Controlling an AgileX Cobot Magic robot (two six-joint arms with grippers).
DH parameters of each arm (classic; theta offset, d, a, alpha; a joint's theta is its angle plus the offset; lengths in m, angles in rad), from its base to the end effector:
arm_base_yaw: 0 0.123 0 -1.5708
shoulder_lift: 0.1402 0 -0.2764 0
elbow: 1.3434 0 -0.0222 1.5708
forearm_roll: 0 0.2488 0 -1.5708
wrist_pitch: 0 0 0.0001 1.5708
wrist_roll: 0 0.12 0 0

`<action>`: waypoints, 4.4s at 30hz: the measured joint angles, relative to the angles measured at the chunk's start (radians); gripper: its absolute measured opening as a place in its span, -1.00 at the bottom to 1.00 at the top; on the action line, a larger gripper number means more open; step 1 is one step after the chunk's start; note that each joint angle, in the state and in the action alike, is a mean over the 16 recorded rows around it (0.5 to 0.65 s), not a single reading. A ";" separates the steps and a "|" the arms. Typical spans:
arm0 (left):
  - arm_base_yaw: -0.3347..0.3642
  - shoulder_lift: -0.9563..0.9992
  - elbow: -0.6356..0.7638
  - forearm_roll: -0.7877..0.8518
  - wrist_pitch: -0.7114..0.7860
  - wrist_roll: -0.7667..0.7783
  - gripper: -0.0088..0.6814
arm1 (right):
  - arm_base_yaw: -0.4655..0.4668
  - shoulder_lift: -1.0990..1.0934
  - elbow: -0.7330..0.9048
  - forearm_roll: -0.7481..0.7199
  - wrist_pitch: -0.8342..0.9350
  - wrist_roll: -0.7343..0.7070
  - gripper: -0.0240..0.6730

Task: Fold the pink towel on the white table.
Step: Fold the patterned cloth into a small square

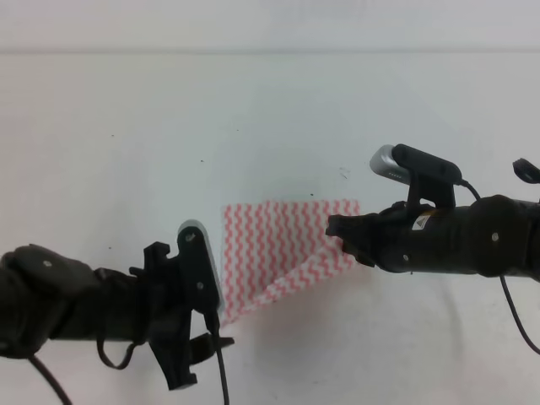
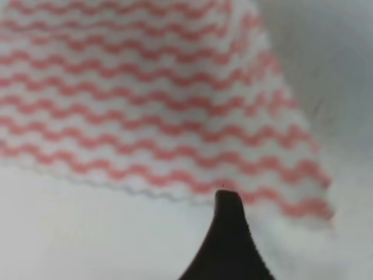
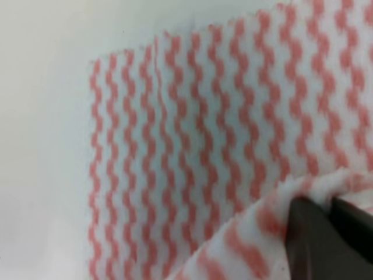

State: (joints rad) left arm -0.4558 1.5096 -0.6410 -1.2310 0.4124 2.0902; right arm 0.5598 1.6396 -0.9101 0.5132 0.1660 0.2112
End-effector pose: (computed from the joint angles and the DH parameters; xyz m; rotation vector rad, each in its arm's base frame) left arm 0.2321 -0.1644 0.1503 1.6298 1.7951 -0.2906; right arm 0.2950 0.1964 0.1773 0.1545 2.4668 0.6896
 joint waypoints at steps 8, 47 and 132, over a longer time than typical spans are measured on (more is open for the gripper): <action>0.000 0.063 0.000 -0.048 -0.044 0.058 -0.84 | 0.000 0.001 0.000 0.000 -0.008 0.000 -0.94; 0.000 0.132 -0.002 -0.315 -0.058 0.306 -0.88 | 0.000 0.001 0.000 -0.004 -0.015 -0.001 -0.94; 0.000 0.259 -0.215 -0.517 -0.206 0.296 -0.98 | -0.027 0.067 -0.039 -0.012 -0.080 -0.002 -0.94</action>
State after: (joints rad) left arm -0.4558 1.7682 -0.8565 -1.7479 0.2068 2.3865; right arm 0.5331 1.7067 -0.9487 0.5010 0.0856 0.2094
